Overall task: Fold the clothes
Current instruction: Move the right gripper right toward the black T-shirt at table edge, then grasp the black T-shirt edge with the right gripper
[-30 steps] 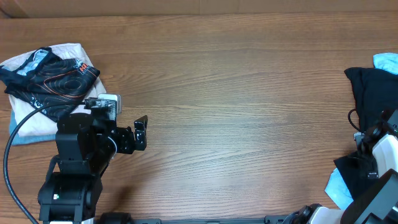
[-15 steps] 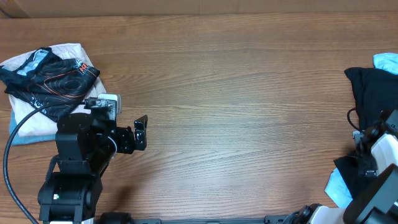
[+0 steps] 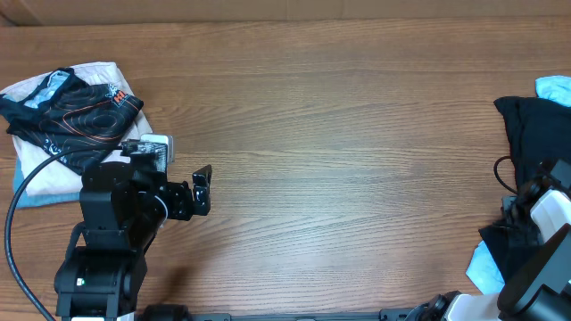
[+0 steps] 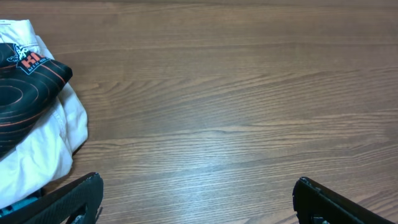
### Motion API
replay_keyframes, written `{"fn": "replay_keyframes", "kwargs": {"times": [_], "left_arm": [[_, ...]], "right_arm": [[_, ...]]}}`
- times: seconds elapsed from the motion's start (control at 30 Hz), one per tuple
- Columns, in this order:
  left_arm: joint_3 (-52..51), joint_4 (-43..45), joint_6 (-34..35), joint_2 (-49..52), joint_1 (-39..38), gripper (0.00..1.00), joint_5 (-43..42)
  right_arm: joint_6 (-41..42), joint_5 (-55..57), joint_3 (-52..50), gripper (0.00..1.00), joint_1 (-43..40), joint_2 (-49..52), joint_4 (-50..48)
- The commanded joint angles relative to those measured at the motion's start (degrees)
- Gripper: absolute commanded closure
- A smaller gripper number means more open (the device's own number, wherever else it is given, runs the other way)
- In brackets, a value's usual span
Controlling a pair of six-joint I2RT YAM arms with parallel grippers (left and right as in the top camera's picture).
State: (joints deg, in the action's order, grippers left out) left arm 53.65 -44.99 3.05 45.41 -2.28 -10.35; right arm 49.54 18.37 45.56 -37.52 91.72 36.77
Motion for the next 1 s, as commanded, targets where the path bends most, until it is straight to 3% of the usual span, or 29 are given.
{"fn": "replay_keyframes", "kwargs": {"times": [0.0, 0.1, 0.4, 0.73, 0.97], "left_arm": [[1.49, 0.22, 0.39, -0.09, -0.46, 0.0, -0.66], [1.49, 0.24, 0.39, -0.09, -0.46, 0.0, -0.66], [1.49, 0.33, 0.39, -0.09, -0.46, 0.0, -0.66], [1.49, 1.14, 0.39, -0.09, -0.46, 0.0, -0.7], [1.49, 1.29, 0.39, -0.09, -0.46, 0.0, -0.7]], "right_arm": [[-0.04, -0.13, 0.15, 0.83, -0.15, 0.11, 0.04], [-0.02, -0.48, 1.11, 0.96, -0.15, -0.11, 1.33], [-0.66, -1.38, 6.75, 0.96, -0.04, -3.02, 8.2], [-14.01, -15.08, 15.1, 0.91, 0.42, -8.96, 15.02], [-21.18, -18.53, 17.92, 0.86, 6.47, -16.83, 17.2]]}}
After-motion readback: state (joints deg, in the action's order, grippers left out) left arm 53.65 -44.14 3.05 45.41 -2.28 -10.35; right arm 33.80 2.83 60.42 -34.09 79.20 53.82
